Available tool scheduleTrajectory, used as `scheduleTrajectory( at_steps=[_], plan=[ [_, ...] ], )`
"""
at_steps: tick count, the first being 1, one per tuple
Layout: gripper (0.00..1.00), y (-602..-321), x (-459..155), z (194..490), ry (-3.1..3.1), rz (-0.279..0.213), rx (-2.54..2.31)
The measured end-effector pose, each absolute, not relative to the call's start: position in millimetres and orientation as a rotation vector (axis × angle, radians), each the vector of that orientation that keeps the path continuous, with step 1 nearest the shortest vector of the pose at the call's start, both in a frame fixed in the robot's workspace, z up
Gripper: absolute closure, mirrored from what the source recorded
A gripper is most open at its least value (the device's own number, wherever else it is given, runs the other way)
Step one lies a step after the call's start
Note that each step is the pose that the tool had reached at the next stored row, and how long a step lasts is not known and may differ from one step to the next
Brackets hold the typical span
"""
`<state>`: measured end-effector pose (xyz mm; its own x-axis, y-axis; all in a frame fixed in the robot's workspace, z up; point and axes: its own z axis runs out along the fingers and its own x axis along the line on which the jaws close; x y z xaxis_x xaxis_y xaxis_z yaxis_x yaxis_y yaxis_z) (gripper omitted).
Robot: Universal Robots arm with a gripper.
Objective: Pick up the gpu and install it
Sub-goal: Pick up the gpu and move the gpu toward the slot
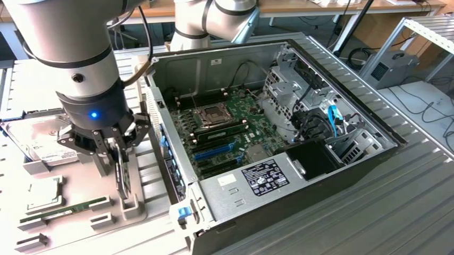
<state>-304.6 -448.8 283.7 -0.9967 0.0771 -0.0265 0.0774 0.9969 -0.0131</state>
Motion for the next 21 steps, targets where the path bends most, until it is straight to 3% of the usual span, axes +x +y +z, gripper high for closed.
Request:
scheduleTrajectory(
  at_steps=[21],
  plan=[
    [0.74,-448.8,-304.6,288.1,3.113,-0.022,0.120]
  ],
)
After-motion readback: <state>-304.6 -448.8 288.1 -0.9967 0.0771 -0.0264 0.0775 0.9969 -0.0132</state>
